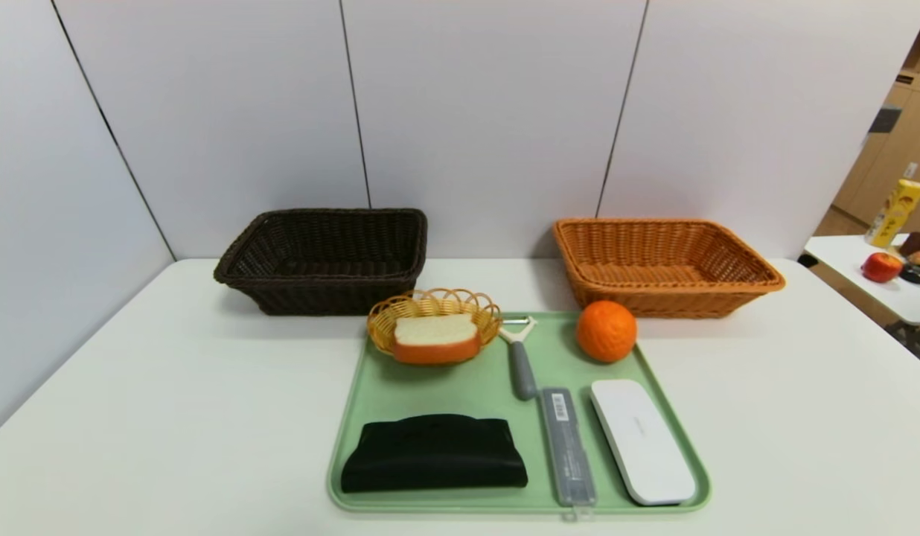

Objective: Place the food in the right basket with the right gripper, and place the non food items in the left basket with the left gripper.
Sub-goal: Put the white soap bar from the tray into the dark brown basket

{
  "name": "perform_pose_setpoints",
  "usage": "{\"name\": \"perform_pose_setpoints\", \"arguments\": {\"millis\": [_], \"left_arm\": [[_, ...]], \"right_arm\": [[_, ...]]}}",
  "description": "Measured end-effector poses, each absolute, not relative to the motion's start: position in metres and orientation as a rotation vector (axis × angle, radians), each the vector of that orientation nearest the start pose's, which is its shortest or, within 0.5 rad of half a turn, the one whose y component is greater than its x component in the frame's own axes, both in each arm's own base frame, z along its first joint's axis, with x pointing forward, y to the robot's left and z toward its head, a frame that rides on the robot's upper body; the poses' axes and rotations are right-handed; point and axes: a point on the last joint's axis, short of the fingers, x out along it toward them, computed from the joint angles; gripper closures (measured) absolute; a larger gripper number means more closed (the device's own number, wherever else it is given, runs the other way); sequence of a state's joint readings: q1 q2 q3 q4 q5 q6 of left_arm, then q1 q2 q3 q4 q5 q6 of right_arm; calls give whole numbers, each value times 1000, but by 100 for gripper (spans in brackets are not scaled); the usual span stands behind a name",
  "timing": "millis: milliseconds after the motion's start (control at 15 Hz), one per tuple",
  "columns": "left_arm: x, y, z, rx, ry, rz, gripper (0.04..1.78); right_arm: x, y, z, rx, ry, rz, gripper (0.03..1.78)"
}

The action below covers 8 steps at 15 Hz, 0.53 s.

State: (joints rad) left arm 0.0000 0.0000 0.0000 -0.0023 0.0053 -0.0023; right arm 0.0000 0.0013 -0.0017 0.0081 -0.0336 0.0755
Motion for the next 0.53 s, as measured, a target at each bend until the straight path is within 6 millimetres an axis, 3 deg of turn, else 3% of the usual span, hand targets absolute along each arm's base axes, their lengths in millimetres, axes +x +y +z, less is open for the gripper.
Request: {"name": "perform_pose_setpoints", "arguments": {"millis": [133,267,400,533], "left_arm": [[-23,0,78,-2,-11,4,13],[-30,0,99,-2,-65,-11,13],[-36,-1,134,-14,-74,-29,13],[-38,-1,183,-28,-41,-50,13]], "right_arm": [[-23,-1,77,73,14,-36,10],[-28,-1,96,77,-15,-34,10],[-35,-1,136,94,-14,-30,10],[-38,0,197,128,20,-18,10]]}}
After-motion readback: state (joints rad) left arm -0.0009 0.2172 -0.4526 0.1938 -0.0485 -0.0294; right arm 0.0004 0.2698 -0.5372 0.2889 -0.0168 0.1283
